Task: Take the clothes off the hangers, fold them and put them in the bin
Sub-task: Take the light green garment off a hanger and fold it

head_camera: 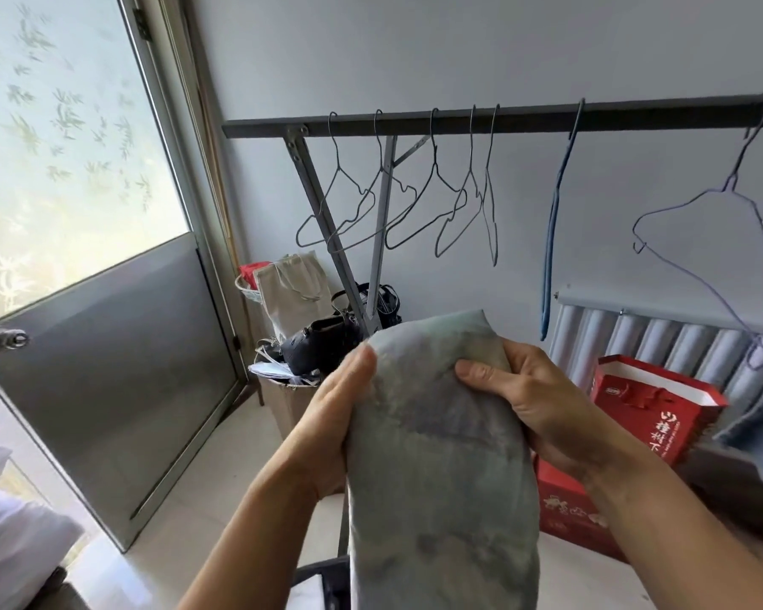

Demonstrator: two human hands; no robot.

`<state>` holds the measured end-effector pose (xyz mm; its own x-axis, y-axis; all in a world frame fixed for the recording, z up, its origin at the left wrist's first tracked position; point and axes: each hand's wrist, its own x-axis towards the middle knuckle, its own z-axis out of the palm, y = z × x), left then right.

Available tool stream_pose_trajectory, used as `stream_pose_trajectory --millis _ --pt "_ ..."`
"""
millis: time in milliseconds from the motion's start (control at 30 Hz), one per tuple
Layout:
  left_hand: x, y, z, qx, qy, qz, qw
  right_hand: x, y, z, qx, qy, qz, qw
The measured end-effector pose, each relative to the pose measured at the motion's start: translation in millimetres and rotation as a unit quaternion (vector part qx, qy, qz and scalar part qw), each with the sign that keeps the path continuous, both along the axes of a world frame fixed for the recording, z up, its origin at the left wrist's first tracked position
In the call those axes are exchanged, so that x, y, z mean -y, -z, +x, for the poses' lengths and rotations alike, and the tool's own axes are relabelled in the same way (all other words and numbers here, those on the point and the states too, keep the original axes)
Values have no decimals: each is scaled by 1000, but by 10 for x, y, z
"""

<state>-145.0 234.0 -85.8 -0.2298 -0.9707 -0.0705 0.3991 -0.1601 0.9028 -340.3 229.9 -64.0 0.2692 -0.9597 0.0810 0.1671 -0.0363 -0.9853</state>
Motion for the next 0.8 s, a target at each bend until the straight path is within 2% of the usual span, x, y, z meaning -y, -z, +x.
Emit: stream_pose_trajectory --millis 100,267,400,467,567,600,667,733,767,800 --pt "36 32 1 27 -54 -86 994 -26 19 14 1 2 -1 1000" --pt "32 25 -12 96 -106 -140 980 24 147 20 -8 98 -7 995" --pt "41 -16 23 210 -102 -172 957 26 166 -67 -166 43 -58 984" --pt "54 -71 74 319 -81 -213 920 26 144 -74 -249 54 -98 962" --pt "86 -109 121 486 -88 -283 822 7 106 -83 -327 83 -144 930" --pt "88 -123 139 515 -92 -303 796 -1 90 -91 -348 91 -153 920" --pt "100 -155 192 541 -101 -328 768 7 73 -134 -370 113 -167 907" --pt "126 -168 261 526 -118 -314 781 5 52 -188 -326 113 -161 925" --pt "134 -168 272 488 -118 -291 814 2 50 -214 -267 94 -139 949" --pt "132 -163 274 420 -109 -258 863 -2 46 -228 -197 66 -108 972"
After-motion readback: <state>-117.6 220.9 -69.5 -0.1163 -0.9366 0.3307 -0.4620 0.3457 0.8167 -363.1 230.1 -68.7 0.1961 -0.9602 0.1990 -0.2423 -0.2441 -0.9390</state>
